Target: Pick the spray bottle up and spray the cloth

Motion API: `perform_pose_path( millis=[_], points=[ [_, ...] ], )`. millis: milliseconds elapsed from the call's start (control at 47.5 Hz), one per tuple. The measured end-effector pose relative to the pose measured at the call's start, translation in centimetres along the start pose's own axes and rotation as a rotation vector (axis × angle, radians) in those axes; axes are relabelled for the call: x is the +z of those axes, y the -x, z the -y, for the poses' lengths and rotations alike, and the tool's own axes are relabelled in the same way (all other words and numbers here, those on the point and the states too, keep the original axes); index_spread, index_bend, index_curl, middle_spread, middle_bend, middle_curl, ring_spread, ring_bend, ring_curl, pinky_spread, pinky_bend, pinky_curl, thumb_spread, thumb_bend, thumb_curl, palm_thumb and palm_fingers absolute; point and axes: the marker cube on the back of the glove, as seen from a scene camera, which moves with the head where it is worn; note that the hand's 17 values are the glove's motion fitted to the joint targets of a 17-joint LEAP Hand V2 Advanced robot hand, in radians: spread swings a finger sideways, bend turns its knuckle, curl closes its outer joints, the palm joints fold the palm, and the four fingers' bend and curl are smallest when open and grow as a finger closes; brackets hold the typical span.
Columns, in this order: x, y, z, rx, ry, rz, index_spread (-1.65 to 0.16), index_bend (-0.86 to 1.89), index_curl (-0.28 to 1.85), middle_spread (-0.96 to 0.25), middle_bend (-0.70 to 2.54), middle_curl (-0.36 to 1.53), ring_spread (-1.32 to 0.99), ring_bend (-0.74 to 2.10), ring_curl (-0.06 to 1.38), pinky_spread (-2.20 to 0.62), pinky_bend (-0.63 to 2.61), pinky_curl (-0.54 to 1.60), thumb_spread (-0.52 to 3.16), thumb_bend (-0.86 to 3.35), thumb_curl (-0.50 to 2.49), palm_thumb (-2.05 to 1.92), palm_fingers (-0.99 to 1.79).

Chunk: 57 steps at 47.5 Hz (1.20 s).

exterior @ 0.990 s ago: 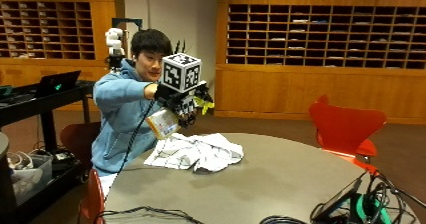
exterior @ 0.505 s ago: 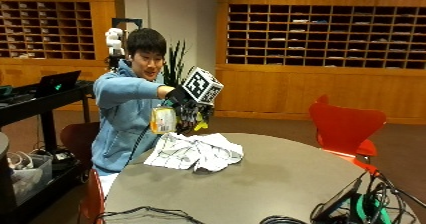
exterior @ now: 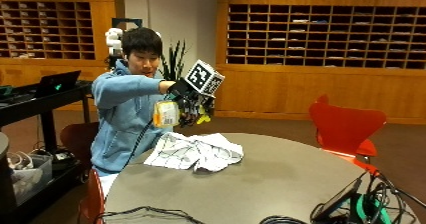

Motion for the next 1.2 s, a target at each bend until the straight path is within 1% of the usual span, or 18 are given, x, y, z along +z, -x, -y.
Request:
perform_pose_path(
  millis=[147,316,400,484,632,758,905,1053,1116,1200],
  points=[
    [0.1,0.3,0.2,0.007,0.006,0.006,-0.24,0.31,0.51,-0.15,0.54,0.46,-0.23,0.43,0.4,-0.26,0.33,0.37,0.22,-0.04,0.76,0.96,1.35],
    [2.3,1.8,2.4,-0.046,0.03,0.099,-0.24,0.31,0.51,-0.15,0.53,0.46,-0.23,0.43,0.4,-0.27,0.33,0.37,0.22,-0.04,0.76,0.96,1.35],
    [2.0,2.6,2.4,-0.088,-0.002,0.104,-0.24,0.31,0.51,-0.15,0.53,0.46,-0.24,0.43,0.4,-0.26,0.33,0.37,0.22,-0.04,0.76,0.96,1.35],
    [0.2,3.7,1.3,-0.152,-0.059,0.169,-0.24,0.31,0.51,-0.15,0.53,0.46,-0.24,0.43,0.4,-0.27,0.33,0.37,0.22,-0.04,0.76,0.96,1.35],
    [-4.6,4.7,-0.3,-0.271,-0.234,0.393,-0.24,0.31,0.51,-0.15,0.53,0.46,-0.24,0.43,0.4,-0.27,0.33,0.37,0.22,-0.04,0.76,0.96,1.35],
    [-7.7,7.8,-1.4,-0.395,-0.425,0.618,-0.24,0.31,0.51,-0.15,0.53,0.46,-0.24,0.42,0.4,-0.27,0.33,0.37,0.22,-0.04,0.77,0.96,1.35],
    [-9.4,14.8,-2.7,-0.547,-0.582,0.942,-0.24,0.31,0.51,-0.15,0.53,0.46,-0.24,0.42,0.4,-0.26,0.34,0.37,0.22,-0.04,0.77,0.96,1.35],
    [-10.1,21.3,-2.1,-0.613,-0.813,1.277,-0.24,0.31,0.51,-0.15,0.53,0.46,-0.23,0.42,0.4,-0.26,0.34,0.37,0.22,-0.04,0.77,0.96,1.35],
    [-9.6,24.0,-1.4,-0.62,-0.854,1.398,-0.24,0.31,0.51,-0.15,0.53,0.46,-0.23,0.42,0.4,-0.26,0.34,0.37,0.22,-0.04,0.77,0.96,1.35],
    [-7.7,27.2,0.4,-0.636,-0.825,1.461,-0.24,0.31,0.51,-0.15,0.53,0.46,-0.23,0.42,0.4,-0.26,0.34,0.37,0.22,-0.04,0.77,0.96,1.35]
  ],
)
